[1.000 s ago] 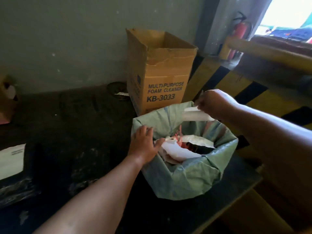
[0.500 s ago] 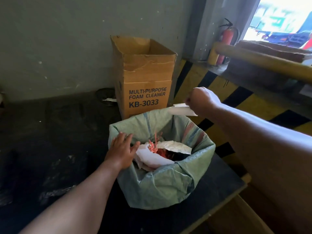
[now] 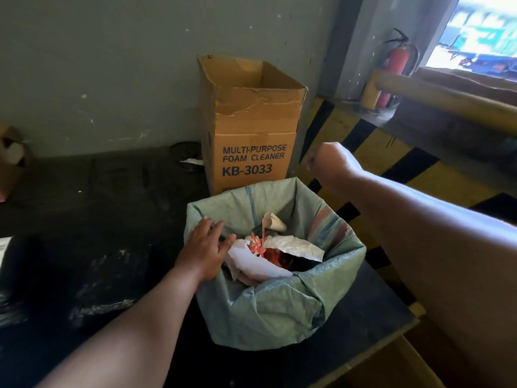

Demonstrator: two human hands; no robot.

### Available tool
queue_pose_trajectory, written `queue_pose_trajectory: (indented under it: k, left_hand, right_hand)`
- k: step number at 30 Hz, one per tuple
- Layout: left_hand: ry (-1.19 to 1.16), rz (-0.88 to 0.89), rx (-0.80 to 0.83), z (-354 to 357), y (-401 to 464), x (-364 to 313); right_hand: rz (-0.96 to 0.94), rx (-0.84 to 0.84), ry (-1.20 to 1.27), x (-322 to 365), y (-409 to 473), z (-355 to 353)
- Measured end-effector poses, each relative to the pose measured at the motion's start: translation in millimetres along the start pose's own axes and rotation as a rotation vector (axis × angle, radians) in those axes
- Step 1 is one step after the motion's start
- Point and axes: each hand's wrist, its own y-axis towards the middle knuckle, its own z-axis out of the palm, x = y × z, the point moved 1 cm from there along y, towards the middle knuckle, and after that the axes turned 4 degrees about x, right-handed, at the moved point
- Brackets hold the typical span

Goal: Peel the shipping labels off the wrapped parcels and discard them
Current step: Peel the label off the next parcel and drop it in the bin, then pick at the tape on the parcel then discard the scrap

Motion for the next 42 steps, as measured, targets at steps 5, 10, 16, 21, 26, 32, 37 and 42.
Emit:
queue_pose_trajectory:
  k: [5,10,16,21,26,32,37,42]
  left_hand:
    - [0.007,-0.011,0.028,-2.9,-3.8,-4.6]
    - [0.044,-0.017,0.002,-14.6,-9.3,-8.0]
    - [0.105,-0.102,-0.064,-56.2,-43.5,58.5]
    - [0.152,-0.35,-0.02,-82.7,-93.9,157.3]
    - [0.103,-0.465,0.034,-84.8,-135.5,232.3]
    - [0.019,-0.403,0.052,-71.5,-131.0,266.1]
    - [-0.054,-0.318,0.078,-64.3,-105.1,280.5]
    - [-0.065,-0.287,0.104,-61.1,-82.4,299.0]
  right_hand:
    - [-0.11,0.092,-0.035,17.6,-3.0,15.1]
    - [-0.33,0.171,-0.098,57.8,-8.1,42.9]
    - [-0.456,0.278,-0.089,141.0,-12.8,83.5]
    - [-0.501,0.381,0.024,221.9,-25.8,127.2]
    - [-0.514,0.454,0.054,280.0,-34.1,188.8]
    - [-0.483,0.55,0.064,319.2,-43.2,256.1]
    - [-0.434,0.564,0.048,336.1,-47.5,293.7]
    - [-0.411,0.551,0.037,343.6,-43.0,312.2]
